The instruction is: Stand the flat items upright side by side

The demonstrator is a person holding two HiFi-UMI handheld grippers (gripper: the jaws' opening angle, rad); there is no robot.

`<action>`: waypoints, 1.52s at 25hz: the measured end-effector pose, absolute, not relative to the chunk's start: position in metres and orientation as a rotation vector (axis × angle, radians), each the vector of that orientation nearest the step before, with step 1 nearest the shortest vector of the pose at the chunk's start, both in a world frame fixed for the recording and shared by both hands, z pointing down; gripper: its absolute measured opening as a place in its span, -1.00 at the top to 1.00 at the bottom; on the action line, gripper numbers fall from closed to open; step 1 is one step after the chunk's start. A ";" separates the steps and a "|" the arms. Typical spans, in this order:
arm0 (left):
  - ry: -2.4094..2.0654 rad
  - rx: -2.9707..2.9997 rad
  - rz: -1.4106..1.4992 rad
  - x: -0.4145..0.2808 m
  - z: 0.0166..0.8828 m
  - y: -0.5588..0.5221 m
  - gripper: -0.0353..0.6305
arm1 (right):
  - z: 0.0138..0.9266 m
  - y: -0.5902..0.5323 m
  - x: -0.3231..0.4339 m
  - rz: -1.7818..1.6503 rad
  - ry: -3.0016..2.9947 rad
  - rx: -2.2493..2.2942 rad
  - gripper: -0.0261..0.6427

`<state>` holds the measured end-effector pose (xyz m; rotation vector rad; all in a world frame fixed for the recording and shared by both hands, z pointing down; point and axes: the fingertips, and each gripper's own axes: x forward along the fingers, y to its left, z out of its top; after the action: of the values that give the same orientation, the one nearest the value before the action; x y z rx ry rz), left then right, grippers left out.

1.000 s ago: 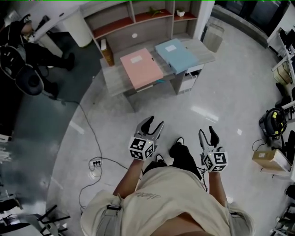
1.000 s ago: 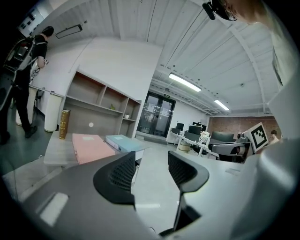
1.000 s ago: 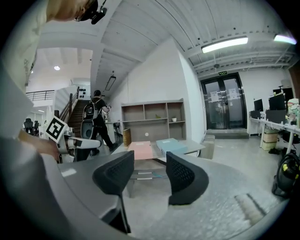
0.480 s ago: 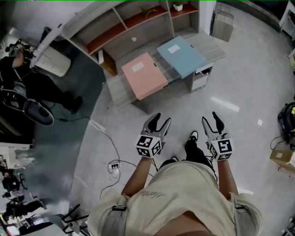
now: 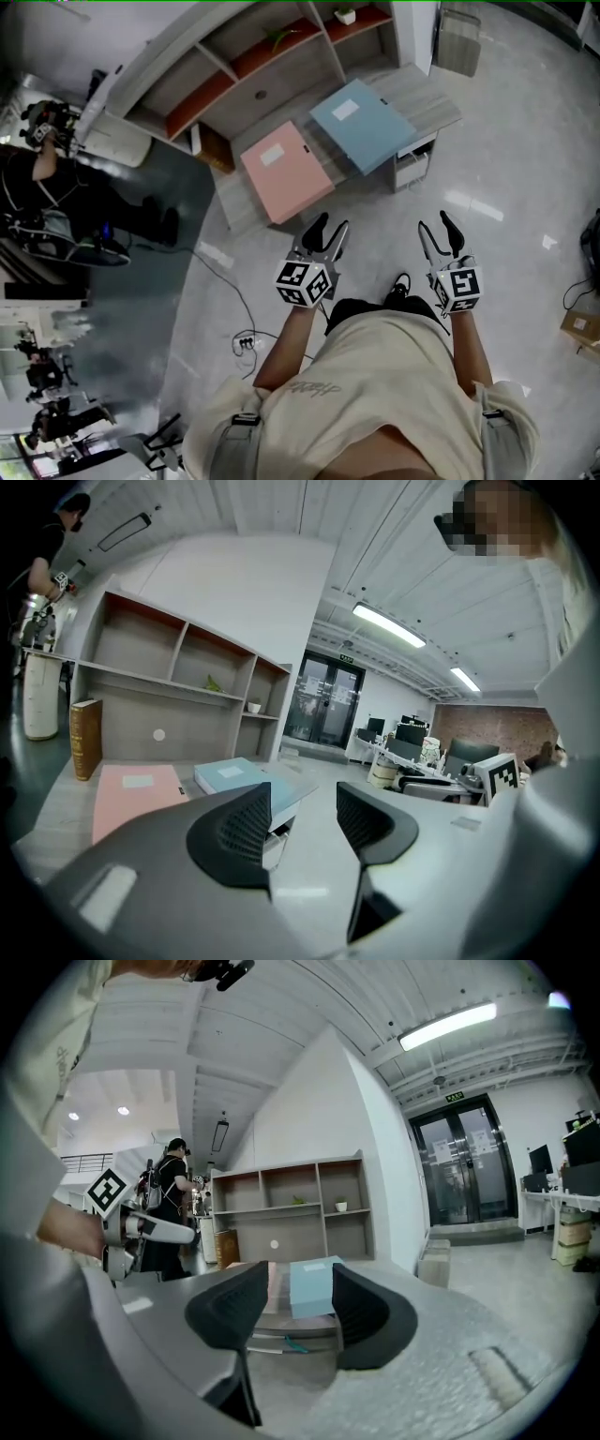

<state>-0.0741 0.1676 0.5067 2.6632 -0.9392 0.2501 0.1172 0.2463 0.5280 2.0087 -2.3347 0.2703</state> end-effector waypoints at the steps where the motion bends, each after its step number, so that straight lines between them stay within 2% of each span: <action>1: -0.944 2.659 0.251 -0.072 0.506 0.166 0.18 | 0.530 0.242 0.118 0.277 -2.345 1.998 0.28; 11: -1.007 2.612 0.347 -0.079 0.514 0.129 0.20 | 0.533 0.203 0.119 0.331 -2.425 1.951 0.27; 17: -0.927 2.609 0.345 -0.049 0.526 0.090 0.20 | 0.545 0.173 0.130 0.360 -2.355 1.946 0.27; 25: -0.873 2.541 0.219 -0.022 0.529 0.001 0.19 | 0.532 0.089 0.153 0.301 -2.320 1.861 0.27; 38: -0.803 2.539 0.251 -0.017 0.546 -0.101 0.21 | 0.525 -0.031 0.157 0.370 -2.278 1.843 0.27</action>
<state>-0.0175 -0.1014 0.5462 2.5395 -0.8030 0.2514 0.1574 -0.0314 0.5252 1.8428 -2.2783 0.3700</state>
